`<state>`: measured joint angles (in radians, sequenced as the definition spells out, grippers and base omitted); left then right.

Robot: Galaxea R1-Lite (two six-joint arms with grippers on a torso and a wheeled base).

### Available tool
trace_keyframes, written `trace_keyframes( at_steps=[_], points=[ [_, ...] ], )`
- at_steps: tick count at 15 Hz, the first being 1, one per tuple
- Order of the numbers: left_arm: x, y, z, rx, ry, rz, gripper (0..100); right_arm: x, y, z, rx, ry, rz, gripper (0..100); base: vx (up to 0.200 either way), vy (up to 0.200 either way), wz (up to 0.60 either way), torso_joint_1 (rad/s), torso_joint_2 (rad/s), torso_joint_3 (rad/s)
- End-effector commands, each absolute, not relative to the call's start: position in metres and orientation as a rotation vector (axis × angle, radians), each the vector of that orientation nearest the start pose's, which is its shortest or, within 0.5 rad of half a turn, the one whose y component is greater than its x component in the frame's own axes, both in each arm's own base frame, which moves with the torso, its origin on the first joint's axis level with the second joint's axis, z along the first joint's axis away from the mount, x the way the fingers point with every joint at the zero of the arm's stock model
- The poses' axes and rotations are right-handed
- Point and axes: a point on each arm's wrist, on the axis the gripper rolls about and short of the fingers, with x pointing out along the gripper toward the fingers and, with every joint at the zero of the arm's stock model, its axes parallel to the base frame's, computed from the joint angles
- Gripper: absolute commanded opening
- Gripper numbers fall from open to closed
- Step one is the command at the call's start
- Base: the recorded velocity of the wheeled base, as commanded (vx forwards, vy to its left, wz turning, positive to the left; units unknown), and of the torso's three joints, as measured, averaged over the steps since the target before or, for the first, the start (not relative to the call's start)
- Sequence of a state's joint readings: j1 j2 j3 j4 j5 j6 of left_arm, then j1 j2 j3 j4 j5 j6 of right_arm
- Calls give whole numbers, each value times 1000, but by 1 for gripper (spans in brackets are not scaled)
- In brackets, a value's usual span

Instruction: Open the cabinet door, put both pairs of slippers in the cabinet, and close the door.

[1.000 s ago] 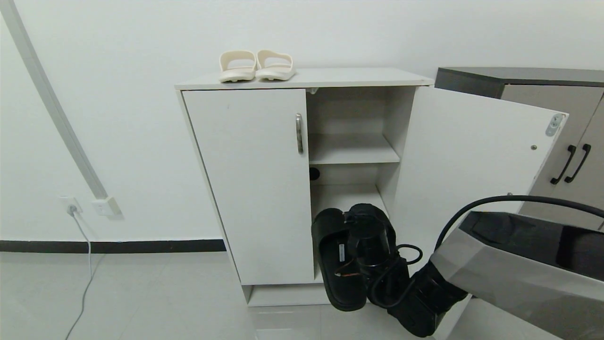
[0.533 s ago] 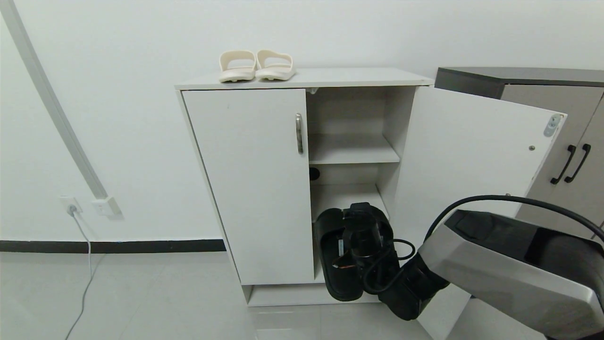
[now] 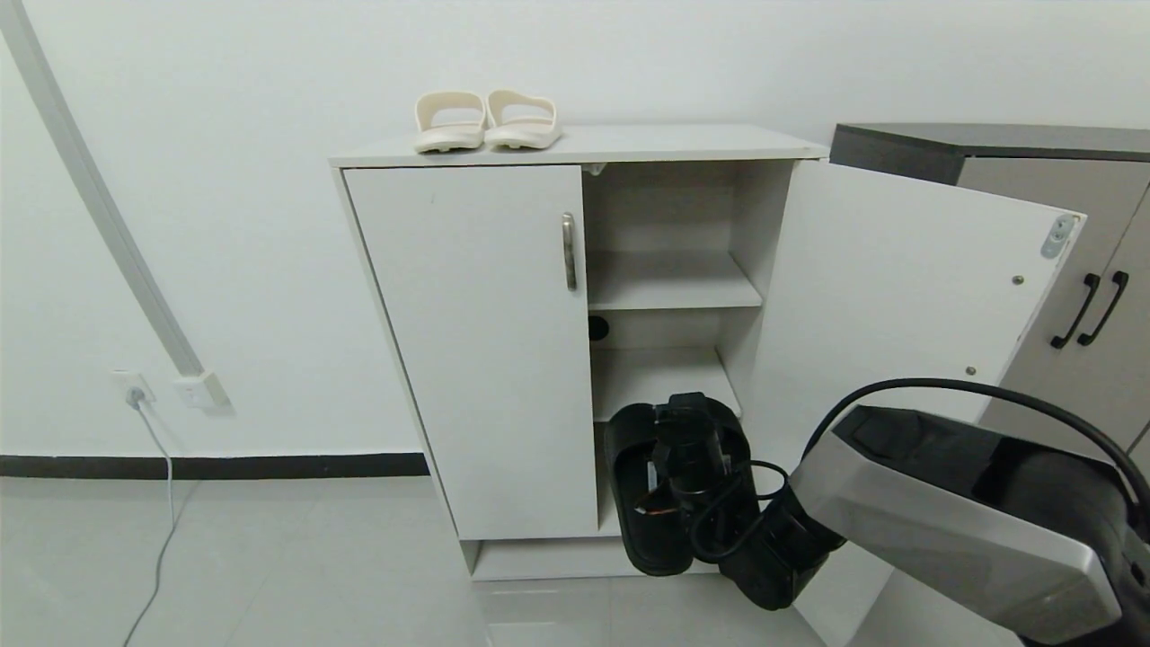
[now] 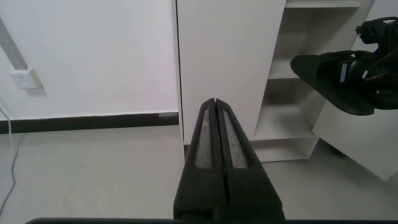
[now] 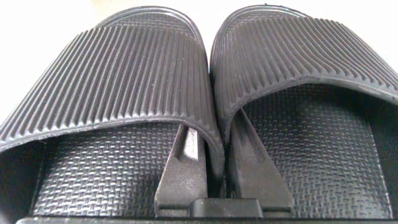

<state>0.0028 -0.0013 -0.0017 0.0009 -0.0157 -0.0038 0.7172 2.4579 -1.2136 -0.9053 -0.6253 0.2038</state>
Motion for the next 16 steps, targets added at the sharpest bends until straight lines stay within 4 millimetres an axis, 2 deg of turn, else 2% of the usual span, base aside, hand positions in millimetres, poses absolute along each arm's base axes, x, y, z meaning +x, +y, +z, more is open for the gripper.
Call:
trace_keyframes(
  at_steps=[1, 11, 16],
  points=[
    [-23, 0, 76, -5, 0, -12, 0, 350, 288, 11, -14, 280, 63, 0, 0, 0, 0, -2, 7, -134],
    [-23, 0, 76, -5, -2, -12, 0, 351, 289, 1, -25, 288, 50, 0, 0, 0, 0, 4, 4, -187],
    [-23, 0, 76, -5, -2, -12, 0, 356, 291, 5, -6, 191, 3, 0, 0, 0, 0, 1, 3, -185]
  ],
)
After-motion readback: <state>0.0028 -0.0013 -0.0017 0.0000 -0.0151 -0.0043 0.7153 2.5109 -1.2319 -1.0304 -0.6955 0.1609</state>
